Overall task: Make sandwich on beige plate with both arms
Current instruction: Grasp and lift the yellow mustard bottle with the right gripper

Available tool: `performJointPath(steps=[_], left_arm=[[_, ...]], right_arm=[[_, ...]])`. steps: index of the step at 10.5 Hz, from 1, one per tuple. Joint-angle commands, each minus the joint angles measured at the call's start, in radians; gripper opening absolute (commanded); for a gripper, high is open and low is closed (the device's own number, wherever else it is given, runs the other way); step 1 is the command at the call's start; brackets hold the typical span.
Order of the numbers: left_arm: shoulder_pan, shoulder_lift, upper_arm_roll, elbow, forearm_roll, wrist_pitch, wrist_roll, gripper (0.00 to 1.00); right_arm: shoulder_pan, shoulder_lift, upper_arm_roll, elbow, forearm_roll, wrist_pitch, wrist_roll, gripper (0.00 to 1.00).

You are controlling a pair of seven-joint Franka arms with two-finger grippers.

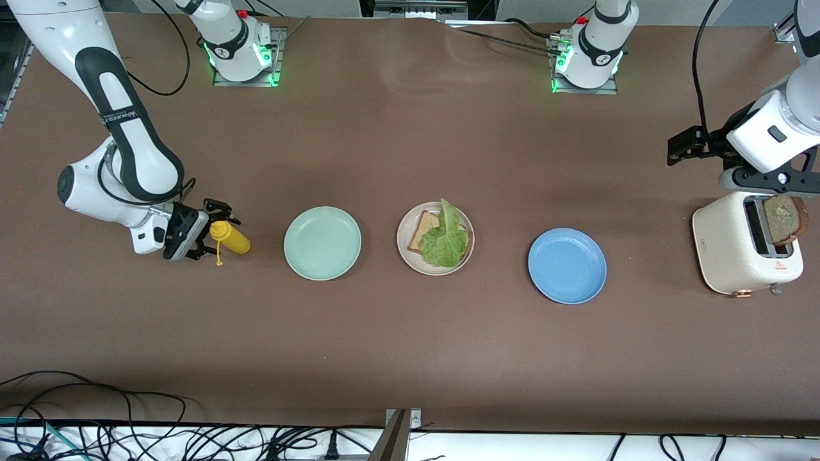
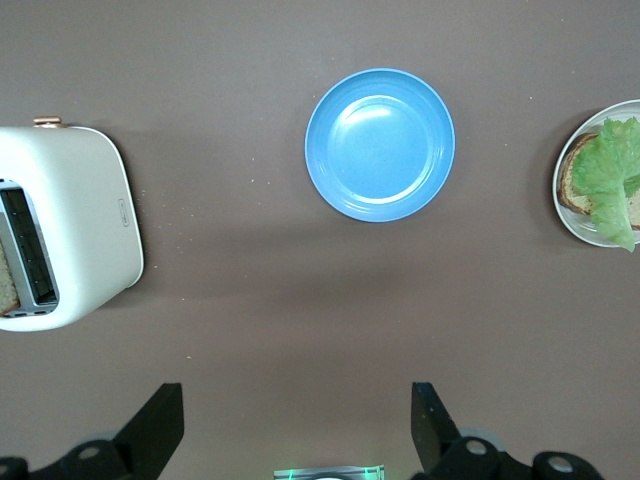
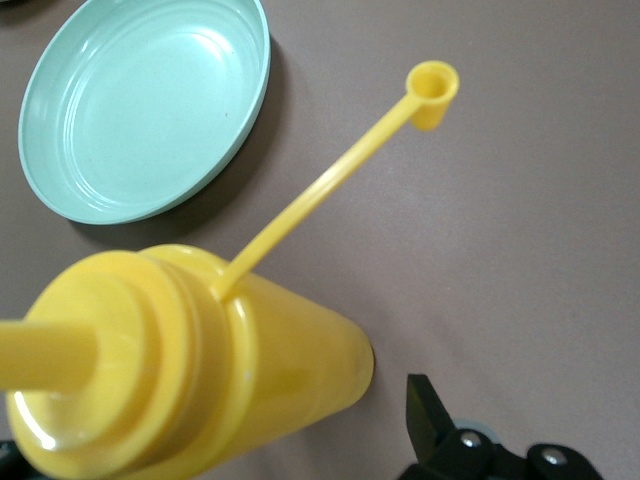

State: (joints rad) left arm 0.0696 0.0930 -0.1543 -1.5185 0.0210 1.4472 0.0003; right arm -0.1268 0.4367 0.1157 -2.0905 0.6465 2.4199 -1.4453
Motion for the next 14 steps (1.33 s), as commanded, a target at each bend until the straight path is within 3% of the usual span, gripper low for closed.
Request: performJointPath(steps=[1, 5, 6, 7, 8, 12, 14], left_arm=[[-0.011, -0.004, -0.001, 0.014, 0.005, -0.019, -0.025, 1.00], [-0.017, -0.002, -0.004, 0.057, 0.017, -0.021, -0.023, 1.00], [-0.016, -0.006, -0.004, 0.067, 0.007, -0.022, -0.016, 1.00], [-0.017, -0.003, 0.001, 0.092, 0.010, -0.022, -0.014, 1.00], [-0.014, -0.009, 0.002, 0.099, 0.004, -0.037, -0.013, 1.00], [-0.011, -0.039, 0.006, 0.096, 0.002, -0.062, -0.020, 1.00], [-0.011, -0.039, -0.002, 0.096, 0.002, -0.064, -0.023, 1.00]], right_arm=[[0.004, 0.010, 0.015, 0.012, 0.035, 0.005, -0.021, 0.96], [0.004, 0.011, 0.030, 0.010, 0.039, 0.005, -0.023, 0.99], [0.004, 0.016, 0.030, 0.012, 0.039, 0.005, -0.023, 0.77], [0.006, 0.016, 0.030, 0.012, 0.038, 0.004, -0.024, 0.29], [0.006, 0.014, 0.030, 0.012, 0.038, 0.002, -0.027, 0.00], [0.022, 0.004, 0.032, 0.027, 0.022, 0.001, -0.004, 0.00], [0.041, -0.012, 0.044, 0.053, -0.026, 0.001, 0.038, 0.00]])
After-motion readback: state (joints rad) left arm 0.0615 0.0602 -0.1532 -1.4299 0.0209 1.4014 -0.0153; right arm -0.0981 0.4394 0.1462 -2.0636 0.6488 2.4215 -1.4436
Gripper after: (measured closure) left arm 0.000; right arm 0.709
